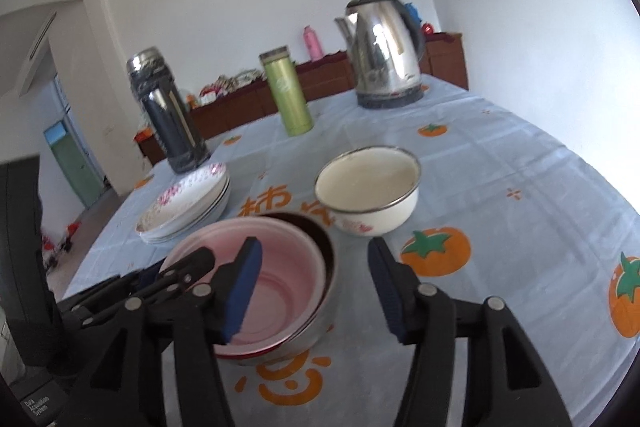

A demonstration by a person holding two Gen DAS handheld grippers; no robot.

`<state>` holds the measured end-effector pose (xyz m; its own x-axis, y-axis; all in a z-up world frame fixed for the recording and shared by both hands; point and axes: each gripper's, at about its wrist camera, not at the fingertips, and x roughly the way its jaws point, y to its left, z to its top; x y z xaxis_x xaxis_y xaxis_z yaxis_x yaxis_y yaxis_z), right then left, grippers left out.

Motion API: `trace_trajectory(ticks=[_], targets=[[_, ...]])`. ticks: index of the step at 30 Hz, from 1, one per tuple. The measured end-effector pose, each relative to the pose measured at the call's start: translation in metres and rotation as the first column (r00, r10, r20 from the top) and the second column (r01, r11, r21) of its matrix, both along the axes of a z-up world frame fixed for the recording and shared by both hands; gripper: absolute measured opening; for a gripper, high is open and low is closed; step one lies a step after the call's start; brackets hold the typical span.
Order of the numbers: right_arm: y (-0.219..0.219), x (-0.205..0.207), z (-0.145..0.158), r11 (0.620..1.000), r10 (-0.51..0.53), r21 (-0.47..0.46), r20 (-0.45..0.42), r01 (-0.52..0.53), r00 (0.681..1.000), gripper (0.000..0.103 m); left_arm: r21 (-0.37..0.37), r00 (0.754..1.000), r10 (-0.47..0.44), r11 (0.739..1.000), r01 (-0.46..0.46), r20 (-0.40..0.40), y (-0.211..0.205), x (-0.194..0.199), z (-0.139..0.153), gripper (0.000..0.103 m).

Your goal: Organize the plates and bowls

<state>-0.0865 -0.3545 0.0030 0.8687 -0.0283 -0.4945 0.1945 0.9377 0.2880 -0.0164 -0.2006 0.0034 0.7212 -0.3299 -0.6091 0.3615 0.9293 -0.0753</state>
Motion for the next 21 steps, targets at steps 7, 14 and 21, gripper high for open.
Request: trace_trajectory(ticks=[7, 14, 21], targets=[[-0.018, -0.001, -0.005, 0.997, -0.073, 0.023, -0.009, 0.074, 0.997, 0.057, 0.009, 0.996, 0.021, 1.0, -0.022, 0.082, 0.006, -0.009, 0.011, 0.066], [-0.026, -0.005, -0.005, 0.991, -0.132, 0.002, 0.009, 0.131, 0.991, 0.057, 0.059, 0.983, 0.125, 0.989, -0.134, 0.132, 0.02, -0.003, 0.012, 0.066], [-0.027, -0.005, -0.005, 0.991, -0.133, 0.002, 0.008, 0.133, 0.991, 0.057, 0.156, 0.979, 0.184, 0.968, -0.195, 0.085, 0.019, 0.017, -0.01, 0.066]])
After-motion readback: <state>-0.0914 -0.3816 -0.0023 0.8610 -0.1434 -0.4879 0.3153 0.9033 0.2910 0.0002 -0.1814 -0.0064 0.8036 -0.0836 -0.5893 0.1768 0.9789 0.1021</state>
